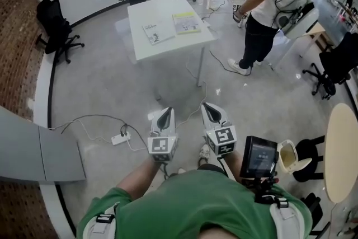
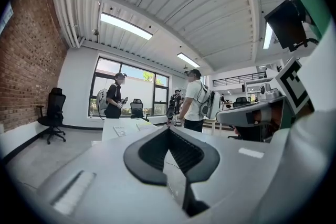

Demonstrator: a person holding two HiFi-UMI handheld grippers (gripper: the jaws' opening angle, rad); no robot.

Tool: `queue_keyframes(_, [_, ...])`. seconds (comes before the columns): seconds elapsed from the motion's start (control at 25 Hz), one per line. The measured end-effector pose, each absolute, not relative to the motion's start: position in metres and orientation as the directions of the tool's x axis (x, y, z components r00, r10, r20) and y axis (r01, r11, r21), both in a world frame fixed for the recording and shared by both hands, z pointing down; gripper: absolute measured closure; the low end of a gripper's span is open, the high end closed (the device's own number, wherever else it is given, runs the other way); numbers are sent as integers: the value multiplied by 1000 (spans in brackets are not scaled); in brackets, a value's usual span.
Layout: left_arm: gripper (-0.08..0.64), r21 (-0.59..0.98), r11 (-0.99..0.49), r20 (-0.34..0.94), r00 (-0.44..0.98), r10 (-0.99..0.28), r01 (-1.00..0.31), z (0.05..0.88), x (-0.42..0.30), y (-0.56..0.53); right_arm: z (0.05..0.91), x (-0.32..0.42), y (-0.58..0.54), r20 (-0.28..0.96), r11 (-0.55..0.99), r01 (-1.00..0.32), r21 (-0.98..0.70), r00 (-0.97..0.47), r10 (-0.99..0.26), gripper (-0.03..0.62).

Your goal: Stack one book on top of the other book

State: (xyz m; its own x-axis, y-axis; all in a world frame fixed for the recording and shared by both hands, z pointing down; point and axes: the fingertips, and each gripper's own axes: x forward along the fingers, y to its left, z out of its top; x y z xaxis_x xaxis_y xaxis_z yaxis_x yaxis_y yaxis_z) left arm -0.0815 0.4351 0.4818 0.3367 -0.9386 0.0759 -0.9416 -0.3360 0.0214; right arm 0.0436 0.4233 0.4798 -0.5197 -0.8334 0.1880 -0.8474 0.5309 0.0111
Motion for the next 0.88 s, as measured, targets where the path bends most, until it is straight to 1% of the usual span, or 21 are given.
queue_keyframes(0.24, [554,34,-301,85,303,-949,-953,485,-73,390,476,51,379,177,555,-832,-14,-548,-817,589])
queue_keyframes(0.4, [554,22,-285,110,285,-952,-958,481,-59,361,469,68,345,157,545,-838,-17,-541,-826,589])
queue_keyframes(0.52, [554,19,-274,128,274,-953,-962,482,-47,337,473,78,321,161,567,-823,-38,-565,-809,589])
queue_keyframes(0.72, [554,0,-264,120,262,-958,-965,483,-25,300,470,100,284,156,575,-816,-57,-577,-802,589])
queue_keyframes(0.88, [554,-10,-229,144,225,-964,-973,483,-16,284,479,109,262,165,596,-799,-82,-601,-782,589])
